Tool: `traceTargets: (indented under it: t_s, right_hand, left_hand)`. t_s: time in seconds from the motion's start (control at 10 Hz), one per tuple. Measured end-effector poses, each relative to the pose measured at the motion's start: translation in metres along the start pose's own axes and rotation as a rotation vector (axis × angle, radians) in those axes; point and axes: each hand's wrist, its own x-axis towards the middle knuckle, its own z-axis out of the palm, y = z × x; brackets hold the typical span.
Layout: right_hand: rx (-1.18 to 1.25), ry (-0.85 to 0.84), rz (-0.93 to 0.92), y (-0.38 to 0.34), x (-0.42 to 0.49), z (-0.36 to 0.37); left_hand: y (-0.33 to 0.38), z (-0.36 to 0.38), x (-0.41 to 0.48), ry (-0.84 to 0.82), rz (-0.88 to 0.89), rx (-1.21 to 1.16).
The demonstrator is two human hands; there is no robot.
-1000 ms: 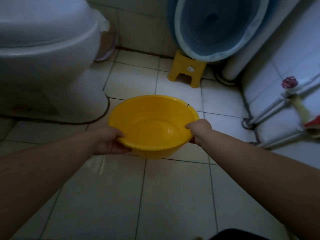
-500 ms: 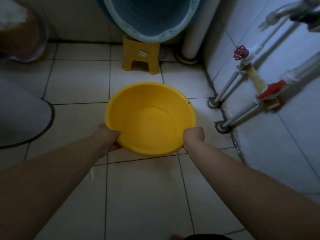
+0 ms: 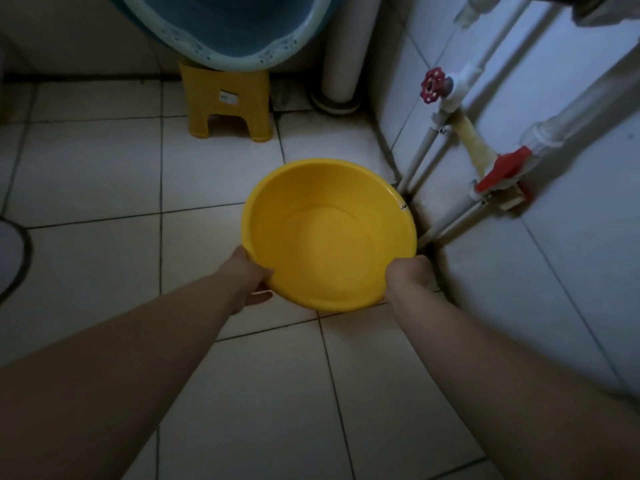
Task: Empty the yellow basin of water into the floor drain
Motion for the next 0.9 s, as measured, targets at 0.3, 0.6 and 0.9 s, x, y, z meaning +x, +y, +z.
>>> traceTargets:
  t_s: [0.3, 0.6, 0.9]
  right_hand:
    - [-0.055, -0.066, -0.072, 0.004, 0.038, -0.004]
    - [-0.184, -0.060, -0.037, -0.003, 0.045, -0.008]
    - [-0.483, 0.082, -0.496, -0.012, -0.008, 0.004]
  left_hand:
    - [0.005, 0.037, 0.019, 0.020, -0.027, 0.147]
    - [0.015, 0.046, 0.016, -0.017, 0.006, 0.214]
    - [0.008, 0.029, 0.004, 0.011, 0.100, 0.400]
